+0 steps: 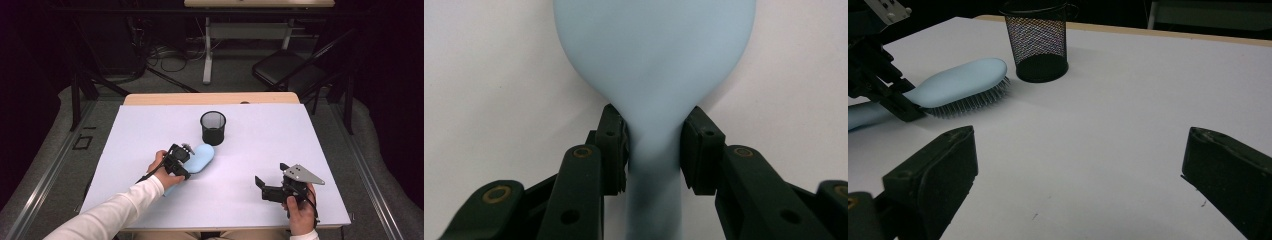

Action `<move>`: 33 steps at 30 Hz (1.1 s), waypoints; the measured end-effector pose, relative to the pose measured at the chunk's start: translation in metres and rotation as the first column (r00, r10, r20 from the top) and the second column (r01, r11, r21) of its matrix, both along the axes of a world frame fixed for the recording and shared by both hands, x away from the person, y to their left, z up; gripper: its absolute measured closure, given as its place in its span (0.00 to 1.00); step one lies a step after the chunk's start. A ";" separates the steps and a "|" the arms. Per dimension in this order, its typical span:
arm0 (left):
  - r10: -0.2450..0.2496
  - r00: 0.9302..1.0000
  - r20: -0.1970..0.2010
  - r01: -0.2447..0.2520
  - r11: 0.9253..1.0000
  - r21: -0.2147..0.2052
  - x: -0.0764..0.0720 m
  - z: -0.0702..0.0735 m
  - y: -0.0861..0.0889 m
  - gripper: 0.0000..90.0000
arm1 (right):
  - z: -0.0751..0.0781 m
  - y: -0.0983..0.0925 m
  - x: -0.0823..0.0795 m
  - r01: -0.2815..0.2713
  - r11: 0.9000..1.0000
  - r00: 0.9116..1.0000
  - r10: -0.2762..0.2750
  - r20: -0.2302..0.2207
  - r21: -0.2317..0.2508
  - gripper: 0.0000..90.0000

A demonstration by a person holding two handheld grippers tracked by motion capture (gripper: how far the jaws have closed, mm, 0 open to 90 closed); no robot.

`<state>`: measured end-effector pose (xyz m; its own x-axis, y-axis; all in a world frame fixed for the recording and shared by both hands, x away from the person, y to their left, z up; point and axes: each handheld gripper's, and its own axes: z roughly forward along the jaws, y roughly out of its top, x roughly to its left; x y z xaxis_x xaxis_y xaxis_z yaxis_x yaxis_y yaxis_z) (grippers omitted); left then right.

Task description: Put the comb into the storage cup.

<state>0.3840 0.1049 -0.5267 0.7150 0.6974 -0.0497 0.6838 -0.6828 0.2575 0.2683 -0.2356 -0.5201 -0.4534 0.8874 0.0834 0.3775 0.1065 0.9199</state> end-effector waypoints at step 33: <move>0.003 1.000 0.017 -0.003 0.999 -0.045 -0.004 -0.001 0.007 0.77 | -0.001 0.000 0.001 0.000 1.000 1.000 0.000 -0.005 -0.007 0.01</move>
